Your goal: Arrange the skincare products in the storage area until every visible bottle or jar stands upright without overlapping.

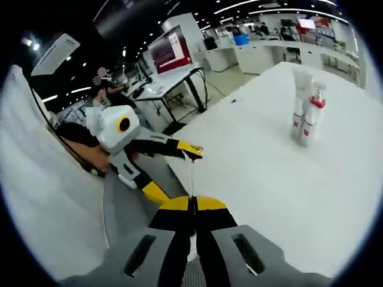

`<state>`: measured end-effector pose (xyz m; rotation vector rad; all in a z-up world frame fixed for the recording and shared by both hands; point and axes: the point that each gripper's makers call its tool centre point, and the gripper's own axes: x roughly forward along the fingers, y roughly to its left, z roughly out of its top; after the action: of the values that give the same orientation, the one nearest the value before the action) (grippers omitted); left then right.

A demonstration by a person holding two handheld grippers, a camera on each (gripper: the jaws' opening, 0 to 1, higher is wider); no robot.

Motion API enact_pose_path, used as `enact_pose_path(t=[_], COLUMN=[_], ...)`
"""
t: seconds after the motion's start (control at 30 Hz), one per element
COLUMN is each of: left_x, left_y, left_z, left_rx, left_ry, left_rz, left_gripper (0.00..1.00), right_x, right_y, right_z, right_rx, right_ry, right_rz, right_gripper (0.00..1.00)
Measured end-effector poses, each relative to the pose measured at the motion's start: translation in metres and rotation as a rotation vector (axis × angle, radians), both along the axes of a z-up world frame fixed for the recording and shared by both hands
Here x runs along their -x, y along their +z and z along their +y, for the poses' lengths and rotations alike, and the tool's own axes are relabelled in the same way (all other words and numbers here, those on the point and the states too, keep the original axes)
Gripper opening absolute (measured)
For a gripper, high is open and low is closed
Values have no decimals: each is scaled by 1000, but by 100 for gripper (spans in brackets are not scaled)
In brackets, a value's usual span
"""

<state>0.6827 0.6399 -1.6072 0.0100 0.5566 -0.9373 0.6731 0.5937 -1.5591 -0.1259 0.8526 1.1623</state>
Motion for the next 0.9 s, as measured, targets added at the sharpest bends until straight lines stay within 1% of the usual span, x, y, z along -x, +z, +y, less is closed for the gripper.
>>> enact_pose_path(t=[0.03,0.07,0.13,0.2,0.3,0.4,0.43,0.5,0.57,0.6,0.67,0.8,0.9], left_x=[0,1,2,6,9,15,20,26,30,33,37,46,45], left_y=[2,4,6,8,6,10,10,8,9,10,11,7,7], left_z=[-1,-2,-4,-8,-10,-15,-19,-22,-25,-26,-28,-28,-28], left_rx=[9,16,28,46,35,53,69,68,66,76,83,65,59], left_ry=[-4,-8,-18,-45,-66,-97,-123,-150,-173,-184,-202,-248,-240], left_rz=[-8,-10,-18,-16,-14,-20,0,26,18,22,28,60,51], left_gripper=[63,64,63,62,62,60,57,51,49,48,45,26,22], right_x=[1,3,7,11,15,22,24,26,30,33,35,32,31], right_y=[-1,-1,2,6,14,20,21,22,22,22,21,21,22], right_z=[-1,-1,2,5,9,11,11,10,11,12,13,12,10], right_rx=[33,49,57,50,35,24,23,24,20,19,16,10,9], right_ry=[31,53,94,131,164,202,217,222,235,251,255,229,216], right_rz=[-21,-31,-44,-48,-53,-62,-69,-79,-85,-88,-85,-86,-74], right_gripper=[0,0,0,0,0,0,0,0,0,0,0,0,0])
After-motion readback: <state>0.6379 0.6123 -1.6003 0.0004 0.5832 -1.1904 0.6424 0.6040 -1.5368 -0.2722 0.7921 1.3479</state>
